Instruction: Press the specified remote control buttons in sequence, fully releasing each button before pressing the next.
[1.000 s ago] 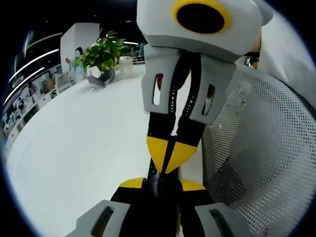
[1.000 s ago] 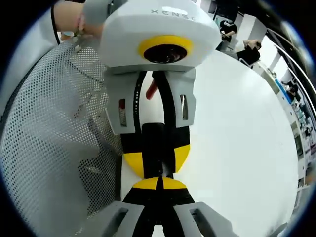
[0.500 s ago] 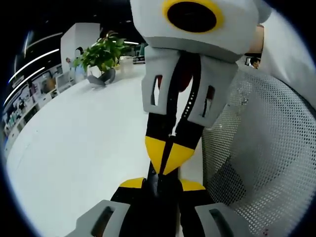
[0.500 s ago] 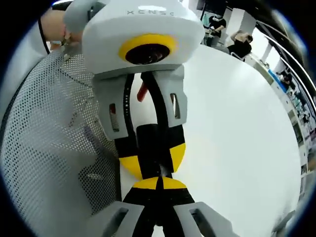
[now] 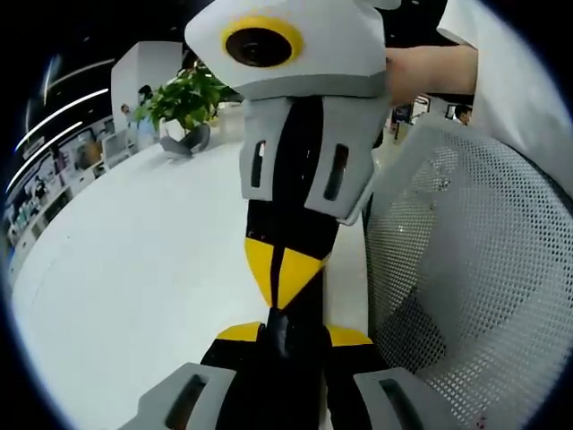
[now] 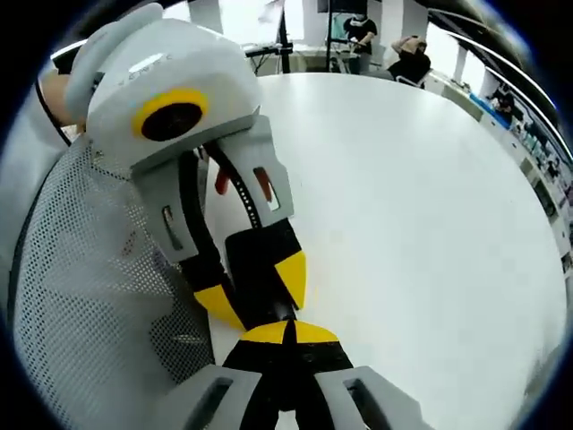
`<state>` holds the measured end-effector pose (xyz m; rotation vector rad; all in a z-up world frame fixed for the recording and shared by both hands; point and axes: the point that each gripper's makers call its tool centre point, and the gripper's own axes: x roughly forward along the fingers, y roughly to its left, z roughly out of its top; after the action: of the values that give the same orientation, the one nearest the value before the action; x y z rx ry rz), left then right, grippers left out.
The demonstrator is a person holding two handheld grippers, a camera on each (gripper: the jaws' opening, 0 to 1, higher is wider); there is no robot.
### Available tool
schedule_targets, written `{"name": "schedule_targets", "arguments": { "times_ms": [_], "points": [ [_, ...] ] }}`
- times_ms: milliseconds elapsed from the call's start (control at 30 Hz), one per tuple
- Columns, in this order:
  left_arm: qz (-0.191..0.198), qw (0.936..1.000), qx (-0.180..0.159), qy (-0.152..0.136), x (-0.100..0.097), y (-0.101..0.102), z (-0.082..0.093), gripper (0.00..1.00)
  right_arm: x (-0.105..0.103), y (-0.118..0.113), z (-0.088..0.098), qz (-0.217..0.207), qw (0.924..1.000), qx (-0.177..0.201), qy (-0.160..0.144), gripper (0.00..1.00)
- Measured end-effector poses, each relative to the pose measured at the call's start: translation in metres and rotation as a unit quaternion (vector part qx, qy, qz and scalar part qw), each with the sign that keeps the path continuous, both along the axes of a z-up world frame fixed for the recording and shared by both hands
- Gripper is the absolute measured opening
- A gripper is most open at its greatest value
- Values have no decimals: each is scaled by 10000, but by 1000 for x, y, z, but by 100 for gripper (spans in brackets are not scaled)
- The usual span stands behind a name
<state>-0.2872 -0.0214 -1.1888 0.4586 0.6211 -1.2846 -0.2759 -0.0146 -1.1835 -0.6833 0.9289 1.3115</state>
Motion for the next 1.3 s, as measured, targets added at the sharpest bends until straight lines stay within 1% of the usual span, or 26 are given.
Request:
{"name": "schedule_targets", "arguments": {
  "times_ms": [167, 267, 400, 600, 733, 833, 900, 933, 967, 1000, 1067, 1100, 1133, 1200, 1233, 1300],
  "points": [
    [-29, 10000, -3, 8, 0, 0, 0, 25, 1, 2, 0, 90, 9998, -31, 156, 0],
    [-34, 10000, 0, 7, 0, 0, 0, 25, 1, 0, 1, -36, 9996, 56, 266, 0],
    [-43, 10000, 1, 6, 1, 0, 0, 25, 3, -5, -1, -154, 9996, 7, 235, 0],
    [-37, 10000, -14, 9, 0, 0, 0, 25, 5, -7, -1, -226, 9992, -6, 326, 0],
    [-31, 10000, -25, 11, 0, 0, 1, 25, -1, -5, 2, -138, 9987, 32, 486, 0],
    [-30, 10000, -30, 8, 0, 0, 0, 25, -3, 2, 5, -41, 9990, 127, 424, 0],
    [-27, 10000, -36, 10, 0, 0, 1, 25, -2, 3, 3, 44, 9992, 28, 397, 0],
    [-26, 10000, -40, 9, 0, 0, 1, 25, -2, 0, -1, 132, 9991, -149, 370, 0],
    [-23, 10000, -41, 10, 0, 0, 1, 25, -1, 4, -1, 174, 9993, -122, 297, 0],
    [-19, 10000, -42, 12, 1, 0, 1, 25, -2, 3, -2, 169, 9992, -199, 312, 0],
    [-18, 10000, -46, 11, 1, 0, 1, 25, -2, 2, -1, 306, 9986, -362, 219, 0],
    [-16, 10000, -51, 13, 1, 0, 1, 25, -2, 2, -2, 394, 9979, -486, 158, 0],
    [-22, 10000, -54, 8, 1, 0, 1, 25, -2, 2, -2, 419, 9976, -533, 135, 0],
    [-25, 10000, -54, 5, 1, 0, 1, 25, 0, 4, -4, 451, 9961, -758, 19, 0],
    [-23, 10000, -57, 5, 1, 0, 1, 25, 1, 5, -5, 535, 9945, -898, -66, 0],
    [-18, 10000, -62, 4, 1, 0, 0, 25, 0, 5, -5, 616, 9923, -1069, -110, 0]
  ]
}}
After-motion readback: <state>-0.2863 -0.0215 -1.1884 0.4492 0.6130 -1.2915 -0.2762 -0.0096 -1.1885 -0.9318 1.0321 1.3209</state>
